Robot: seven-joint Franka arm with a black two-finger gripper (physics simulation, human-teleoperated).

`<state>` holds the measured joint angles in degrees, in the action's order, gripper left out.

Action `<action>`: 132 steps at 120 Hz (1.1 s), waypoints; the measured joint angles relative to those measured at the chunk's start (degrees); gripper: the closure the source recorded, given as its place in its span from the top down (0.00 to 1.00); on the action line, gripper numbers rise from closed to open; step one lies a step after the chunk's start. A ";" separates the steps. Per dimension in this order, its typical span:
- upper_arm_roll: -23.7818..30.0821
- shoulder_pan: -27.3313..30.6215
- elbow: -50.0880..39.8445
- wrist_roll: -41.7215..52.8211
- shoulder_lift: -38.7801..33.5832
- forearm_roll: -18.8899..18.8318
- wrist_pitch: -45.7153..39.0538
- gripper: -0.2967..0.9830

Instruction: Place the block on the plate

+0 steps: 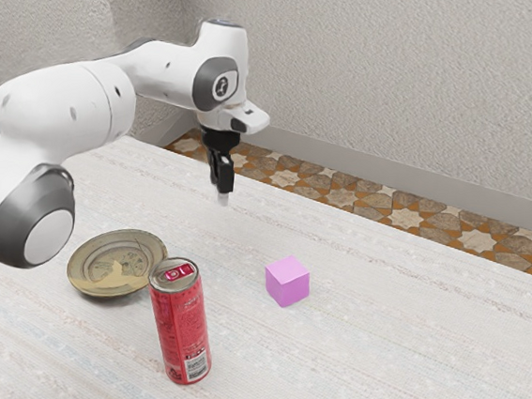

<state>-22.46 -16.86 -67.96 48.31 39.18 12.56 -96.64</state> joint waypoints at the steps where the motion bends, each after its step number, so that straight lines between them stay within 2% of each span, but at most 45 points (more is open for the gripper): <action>1: -0.03 -0.21 0.00 -0.07 0.16 0.14 0.00 0.77; 35: -0.13 -5.65 0.00 -4.46 3.63 4.32 -0.33 0.77; 62: -0.03 -7.23 0.00 -11.52 3.76 7.42 -0.29 0.77; 92: 0.50 -10.20 0.01 -18.28 5.27 8.15 -1.65 0.77; 132: 0.60 -10.46 0.00 -23.46 8.26 8.25 -3.76 0.77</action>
<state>-21.85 -27.32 -67.96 24.85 47.45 20.81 -100.40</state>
